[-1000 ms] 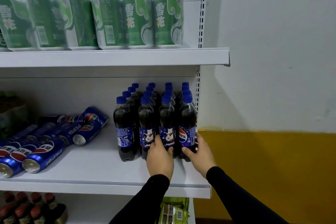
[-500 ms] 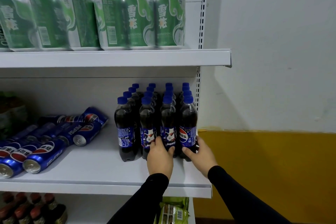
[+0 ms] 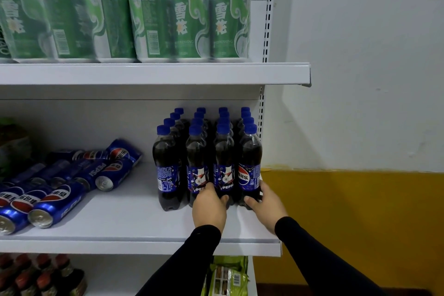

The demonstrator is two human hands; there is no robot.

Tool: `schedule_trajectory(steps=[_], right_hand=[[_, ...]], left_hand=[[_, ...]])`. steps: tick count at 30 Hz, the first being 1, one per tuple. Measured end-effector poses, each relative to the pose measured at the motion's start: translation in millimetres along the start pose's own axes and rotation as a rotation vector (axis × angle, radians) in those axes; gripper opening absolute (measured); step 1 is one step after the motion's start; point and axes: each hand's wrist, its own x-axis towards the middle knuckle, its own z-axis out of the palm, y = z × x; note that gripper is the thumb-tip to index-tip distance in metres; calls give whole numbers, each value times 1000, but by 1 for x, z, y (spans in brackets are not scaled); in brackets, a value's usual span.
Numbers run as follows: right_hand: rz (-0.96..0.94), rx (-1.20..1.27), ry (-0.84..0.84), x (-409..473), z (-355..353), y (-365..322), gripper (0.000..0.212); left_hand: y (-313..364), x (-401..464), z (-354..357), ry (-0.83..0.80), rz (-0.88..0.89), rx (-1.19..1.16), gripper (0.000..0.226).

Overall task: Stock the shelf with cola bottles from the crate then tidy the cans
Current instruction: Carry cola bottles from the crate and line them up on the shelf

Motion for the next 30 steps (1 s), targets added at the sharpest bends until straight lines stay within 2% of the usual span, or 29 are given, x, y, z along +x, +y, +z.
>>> schedule_trajectory(steps=[6,10,12,17,21,24,30], right_hand=[[10,1,-16,-5,-3,0,44],[44,-12,73,-17,-23,-7,71],[57,9,148,-32,-43,-8,70],[68,84,342,-92,-103,-9,60],[127,69,588,-174,-158,6,57],[216,73,720,-249,-194,26,55],[399,53,977,-394,-255,84,57]], left_hand=[[5,-4,-11,9,25,-7,27],[33,-5,-34,15,199,-179,17],[54,-10,-39,-42,296,-298,15],[103,-28,-21,-339,341,-614,16],[138,-70,12,-609,375,-755,15],[157,-116,32,-764,415,-765,24],[190,-221,60,-974,544,-653,38]])
